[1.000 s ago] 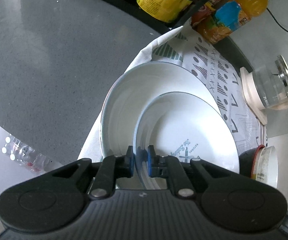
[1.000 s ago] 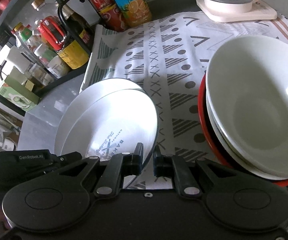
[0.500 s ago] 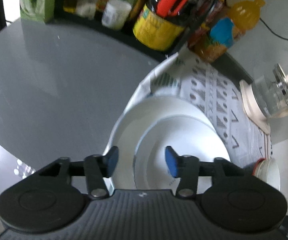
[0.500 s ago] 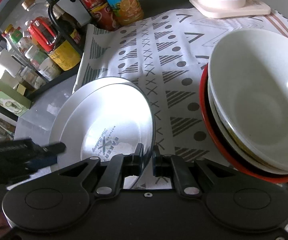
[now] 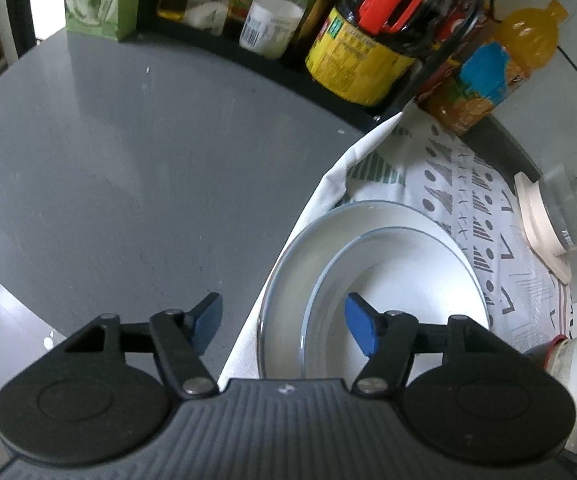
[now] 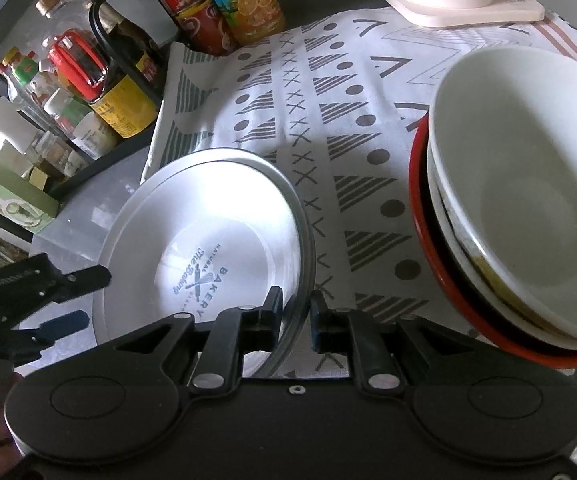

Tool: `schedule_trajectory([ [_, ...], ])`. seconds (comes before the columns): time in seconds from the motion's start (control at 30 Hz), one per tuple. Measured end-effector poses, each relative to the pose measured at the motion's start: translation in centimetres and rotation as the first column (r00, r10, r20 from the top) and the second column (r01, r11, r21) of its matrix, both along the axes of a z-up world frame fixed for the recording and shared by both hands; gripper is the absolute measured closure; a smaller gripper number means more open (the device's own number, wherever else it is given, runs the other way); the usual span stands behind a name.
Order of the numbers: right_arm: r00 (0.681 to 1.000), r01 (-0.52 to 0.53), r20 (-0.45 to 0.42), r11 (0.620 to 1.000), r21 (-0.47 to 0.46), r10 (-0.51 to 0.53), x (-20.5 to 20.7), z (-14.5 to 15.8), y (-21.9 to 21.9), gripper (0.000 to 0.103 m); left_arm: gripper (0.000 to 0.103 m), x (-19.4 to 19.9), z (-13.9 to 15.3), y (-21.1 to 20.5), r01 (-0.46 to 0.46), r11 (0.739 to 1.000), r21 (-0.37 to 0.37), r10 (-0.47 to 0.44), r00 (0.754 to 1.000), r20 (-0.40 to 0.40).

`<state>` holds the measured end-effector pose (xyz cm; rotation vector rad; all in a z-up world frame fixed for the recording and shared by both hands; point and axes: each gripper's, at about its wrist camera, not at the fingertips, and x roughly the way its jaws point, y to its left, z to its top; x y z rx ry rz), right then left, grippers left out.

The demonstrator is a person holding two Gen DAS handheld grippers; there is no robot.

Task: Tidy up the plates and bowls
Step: 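Lower the 'BAKERY' plate onto the plate stack and open both grippers, then move both grippers to the red bowl holding the white bowls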

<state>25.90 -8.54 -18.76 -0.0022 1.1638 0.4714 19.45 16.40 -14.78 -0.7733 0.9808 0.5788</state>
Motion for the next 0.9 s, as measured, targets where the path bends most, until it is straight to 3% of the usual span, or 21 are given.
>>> schedule_trajectory([
  [0.2,1.0,0.007,-0.014,1.0,-0.004,-0.007,0.4,-0.2,0.0,0.082,0.067,0.0,-0.8,0.4,-0.01,0.999,-0.048,0.011,1.0,0.026],
  [0.63,0.998,0.024,-0.054,0.999,0.035,-0.022,0.8,-0.8,0.1,0.08,0.071,0.3,-0.7,0.5,-0.018,0.999,-0.034,0.019,1.0,0.014],
  [0.9,0.998,0.02,-0.065,0.999,0.033,-0.018,0.9,-0.9,0.3,0.075,0.067,1.1,-0.3,0.6,0.007,0.999,-0.036,-0.008,0.999,-0.034],
])
